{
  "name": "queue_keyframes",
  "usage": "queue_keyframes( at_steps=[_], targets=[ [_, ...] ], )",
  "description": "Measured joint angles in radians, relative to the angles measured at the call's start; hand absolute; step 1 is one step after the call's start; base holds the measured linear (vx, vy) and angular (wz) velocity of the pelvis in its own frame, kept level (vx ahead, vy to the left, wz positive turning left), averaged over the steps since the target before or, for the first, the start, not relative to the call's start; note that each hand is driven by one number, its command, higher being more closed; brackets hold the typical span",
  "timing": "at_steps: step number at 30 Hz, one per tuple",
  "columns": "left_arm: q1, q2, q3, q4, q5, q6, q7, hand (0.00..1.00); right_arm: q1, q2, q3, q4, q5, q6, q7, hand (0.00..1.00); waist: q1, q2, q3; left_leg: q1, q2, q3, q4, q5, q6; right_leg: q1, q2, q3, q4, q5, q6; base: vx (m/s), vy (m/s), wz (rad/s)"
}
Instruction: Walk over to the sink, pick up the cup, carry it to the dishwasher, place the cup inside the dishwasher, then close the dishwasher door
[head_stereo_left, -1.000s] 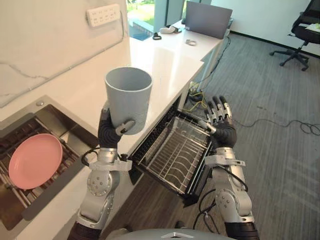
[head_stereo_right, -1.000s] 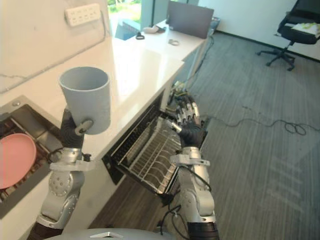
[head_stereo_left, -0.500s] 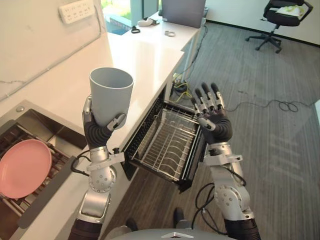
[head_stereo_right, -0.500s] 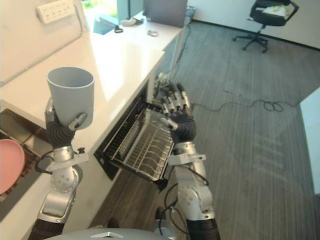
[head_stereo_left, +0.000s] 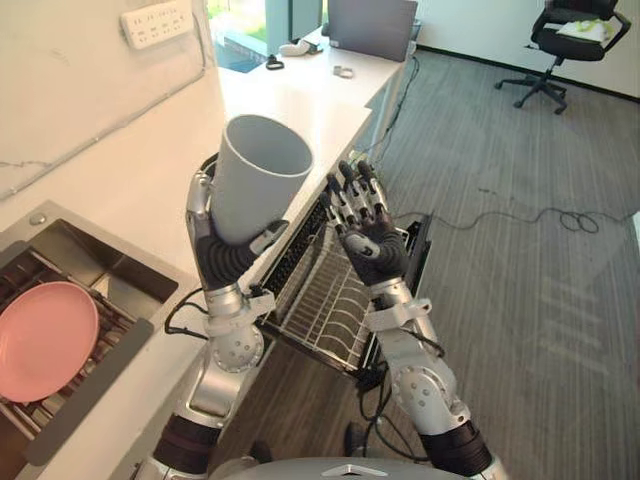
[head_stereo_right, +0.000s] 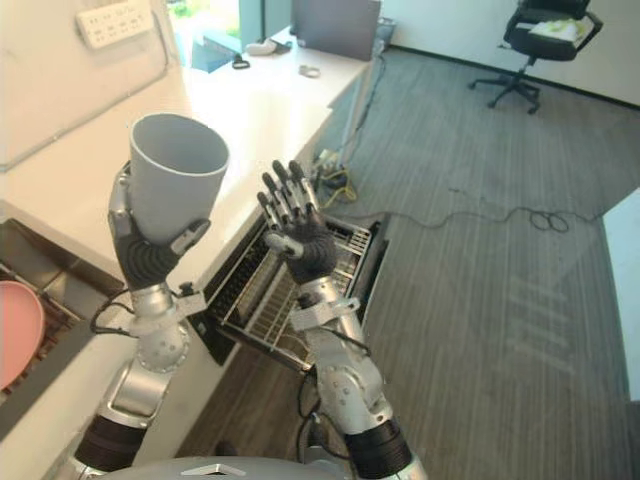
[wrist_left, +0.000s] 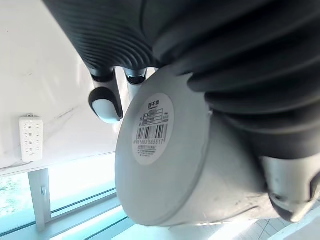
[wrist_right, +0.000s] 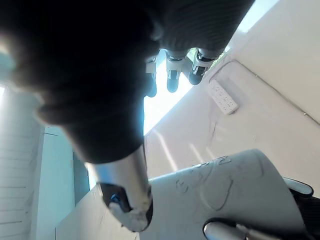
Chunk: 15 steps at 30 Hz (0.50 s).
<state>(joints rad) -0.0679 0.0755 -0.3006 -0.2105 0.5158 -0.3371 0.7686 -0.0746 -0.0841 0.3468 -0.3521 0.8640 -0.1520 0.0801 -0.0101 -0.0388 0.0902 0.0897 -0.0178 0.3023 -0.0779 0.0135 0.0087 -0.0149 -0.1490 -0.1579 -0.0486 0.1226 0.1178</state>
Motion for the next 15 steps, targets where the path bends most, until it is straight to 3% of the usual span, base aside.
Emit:
queue_keyframes(
  at_steps=[7, 15],
  targets=[
    [-0.017, -0.002, -0.096, 0.04, 0.019, 0.013, 0.009, 1.0, -0.028, 0.008, 0.047, 0.016, -0.039, 0.0, -0.111, 0.0, -0.001, 0.006, -0.02, -0.001, -0.002, -0.002, 0.0, 0.0, 0.002, 0.002, -0.003, -0.009, -0.006, 0.003, -0.002, -0.02, -0.008, 0.0],
    [-0.037, -0.019, -0.136, 0.066, 0.018, 0.022, 0.009, 1.0, -0.045, 0.016, 0.057, 0.016, -0.048, 0.0, -0.158, 0.0, -0.002, 0.017, -0.048, 0.0, -0.001, -0.004, 0.0, 0.003, 0.0, 0.007, -0.002, -0.016, -0.022, 0.003, -0.012, -0.02, -0.011, 0.0]
  ],
)
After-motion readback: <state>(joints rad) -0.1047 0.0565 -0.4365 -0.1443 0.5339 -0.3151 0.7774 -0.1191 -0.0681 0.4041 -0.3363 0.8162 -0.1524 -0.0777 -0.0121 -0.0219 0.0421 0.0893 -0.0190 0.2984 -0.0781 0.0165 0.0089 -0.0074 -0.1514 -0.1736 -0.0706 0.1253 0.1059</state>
